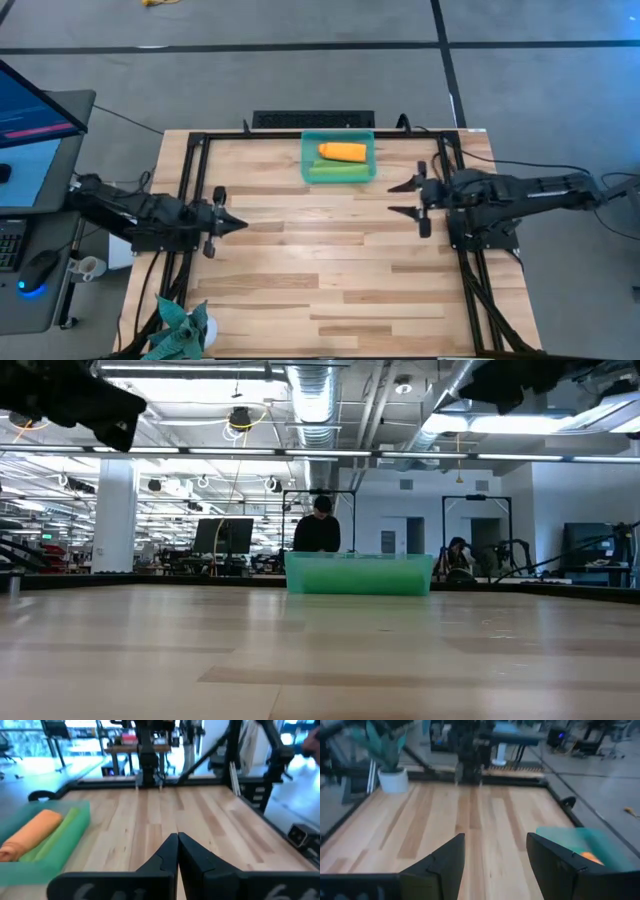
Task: Roll microfiber towels into tight, uniform cylinder then place into a basket
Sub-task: Return to Home Position
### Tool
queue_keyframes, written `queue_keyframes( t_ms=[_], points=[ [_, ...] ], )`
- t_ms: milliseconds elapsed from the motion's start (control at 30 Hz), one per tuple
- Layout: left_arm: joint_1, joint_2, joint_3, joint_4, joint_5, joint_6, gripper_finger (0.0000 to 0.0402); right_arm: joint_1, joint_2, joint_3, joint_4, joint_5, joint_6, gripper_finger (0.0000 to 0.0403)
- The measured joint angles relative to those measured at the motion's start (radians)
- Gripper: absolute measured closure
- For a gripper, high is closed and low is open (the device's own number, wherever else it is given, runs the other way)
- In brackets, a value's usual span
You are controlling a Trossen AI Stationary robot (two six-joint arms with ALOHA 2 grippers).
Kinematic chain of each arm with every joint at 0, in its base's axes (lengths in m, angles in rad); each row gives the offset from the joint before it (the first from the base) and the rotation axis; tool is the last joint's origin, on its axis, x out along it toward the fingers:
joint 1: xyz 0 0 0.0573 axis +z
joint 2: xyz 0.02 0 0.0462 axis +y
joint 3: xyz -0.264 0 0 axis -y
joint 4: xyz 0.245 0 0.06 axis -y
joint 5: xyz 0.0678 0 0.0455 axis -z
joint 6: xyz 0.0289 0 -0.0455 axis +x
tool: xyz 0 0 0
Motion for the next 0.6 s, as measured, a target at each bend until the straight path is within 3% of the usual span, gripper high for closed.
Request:
queue_keyframes(
  t_ms=[300,600],
  points=[
    [-0.027,-0.284,-0.116,-0.038,0.005,0.036,0.0401,0.024,-0.132,-0.081,0.004,-0.008,0.044,0.0171],
    [-0.027,-0.281,-0.125,0.019,0.055,0.04,0.0401,0.05,-0.19,-0.367,0.315,-0.002,0.055,0.0171]
  ],
)
